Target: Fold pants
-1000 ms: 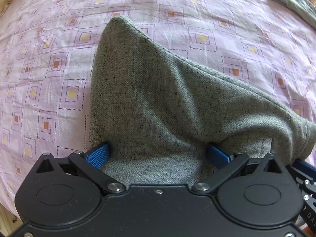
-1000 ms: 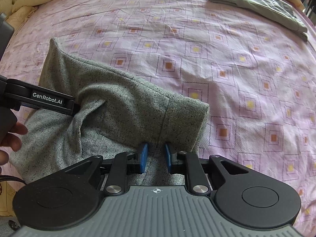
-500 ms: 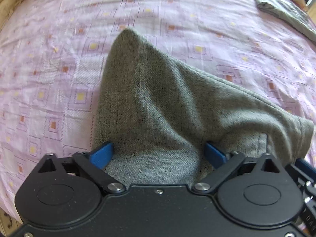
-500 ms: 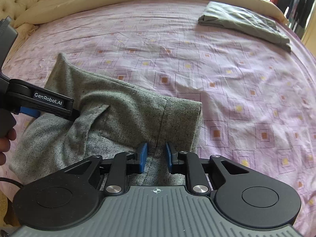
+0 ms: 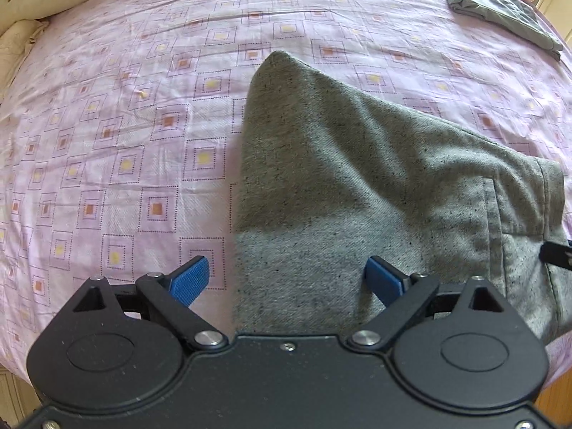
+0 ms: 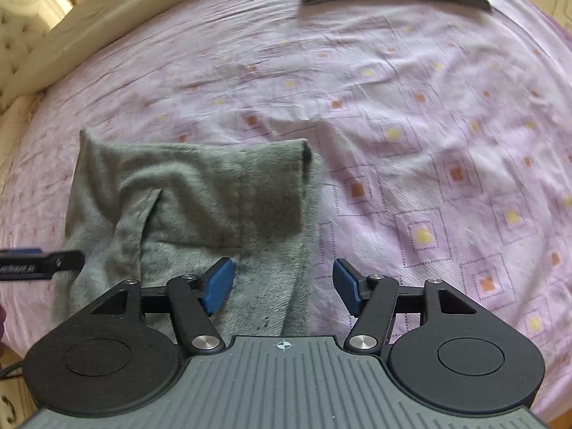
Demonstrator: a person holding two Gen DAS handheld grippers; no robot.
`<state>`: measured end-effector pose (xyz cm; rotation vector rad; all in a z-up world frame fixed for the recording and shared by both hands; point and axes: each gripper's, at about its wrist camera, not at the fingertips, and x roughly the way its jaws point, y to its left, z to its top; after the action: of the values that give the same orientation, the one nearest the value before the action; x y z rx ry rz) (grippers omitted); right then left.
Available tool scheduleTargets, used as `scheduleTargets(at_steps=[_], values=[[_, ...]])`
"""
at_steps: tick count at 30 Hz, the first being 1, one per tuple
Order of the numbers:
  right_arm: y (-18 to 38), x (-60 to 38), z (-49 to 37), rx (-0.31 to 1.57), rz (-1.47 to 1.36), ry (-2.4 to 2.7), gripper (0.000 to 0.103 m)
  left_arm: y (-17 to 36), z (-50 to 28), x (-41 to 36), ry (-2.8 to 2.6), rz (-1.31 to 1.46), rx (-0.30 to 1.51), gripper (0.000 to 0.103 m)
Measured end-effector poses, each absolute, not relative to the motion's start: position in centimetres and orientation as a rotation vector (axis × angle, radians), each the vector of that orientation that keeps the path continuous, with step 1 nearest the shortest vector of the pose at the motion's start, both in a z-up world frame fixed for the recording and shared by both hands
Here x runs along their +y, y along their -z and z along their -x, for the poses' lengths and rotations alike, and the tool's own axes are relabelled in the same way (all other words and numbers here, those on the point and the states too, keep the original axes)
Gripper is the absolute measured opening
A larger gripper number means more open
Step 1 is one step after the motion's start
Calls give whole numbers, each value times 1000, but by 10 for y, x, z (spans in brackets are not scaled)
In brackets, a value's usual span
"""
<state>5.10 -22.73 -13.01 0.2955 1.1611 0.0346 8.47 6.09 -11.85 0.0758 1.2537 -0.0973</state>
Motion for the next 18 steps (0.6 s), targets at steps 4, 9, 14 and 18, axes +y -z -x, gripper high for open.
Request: scheduleTargets(at_steps=[4,9,14,18], values=[[141,-236,-55,1178,-367,-51,65,124,-84,65,129,-76,1261,96],[147,-236,-63,1178,-380,-98,69,136,-94,72,162,-38,1291,101],[151,-233,-69,1185,-377,-106,75,145,-108,77,206,-11,1310,103],[153,-226,-69,1175,-363,-96,83,154,-120,82,245,36,1326,103]])
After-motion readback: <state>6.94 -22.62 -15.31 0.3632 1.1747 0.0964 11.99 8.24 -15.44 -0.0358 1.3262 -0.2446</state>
